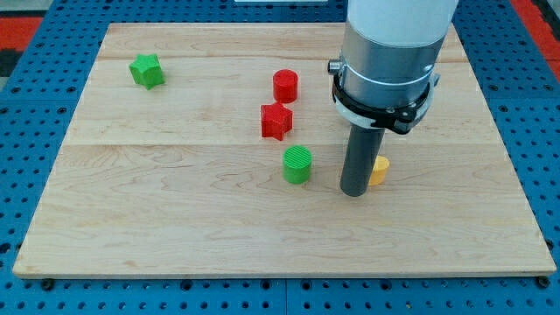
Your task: Move the green circle into the green star
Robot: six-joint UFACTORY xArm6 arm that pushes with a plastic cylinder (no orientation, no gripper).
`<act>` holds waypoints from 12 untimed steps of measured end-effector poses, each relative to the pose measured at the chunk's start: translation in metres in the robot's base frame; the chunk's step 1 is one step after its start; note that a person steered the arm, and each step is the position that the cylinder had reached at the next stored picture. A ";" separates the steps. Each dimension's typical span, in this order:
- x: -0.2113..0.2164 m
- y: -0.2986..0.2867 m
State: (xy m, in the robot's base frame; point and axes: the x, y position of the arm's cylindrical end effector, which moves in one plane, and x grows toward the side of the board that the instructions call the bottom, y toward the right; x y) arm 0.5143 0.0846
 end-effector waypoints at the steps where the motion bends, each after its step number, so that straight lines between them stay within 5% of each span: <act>1: -0.007 0.000; 4: -0.016 -0.086; 8: -0.054 -0.095; 12: -0.101 -0.205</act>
State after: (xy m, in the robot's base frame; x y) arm 0.4130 -0.1209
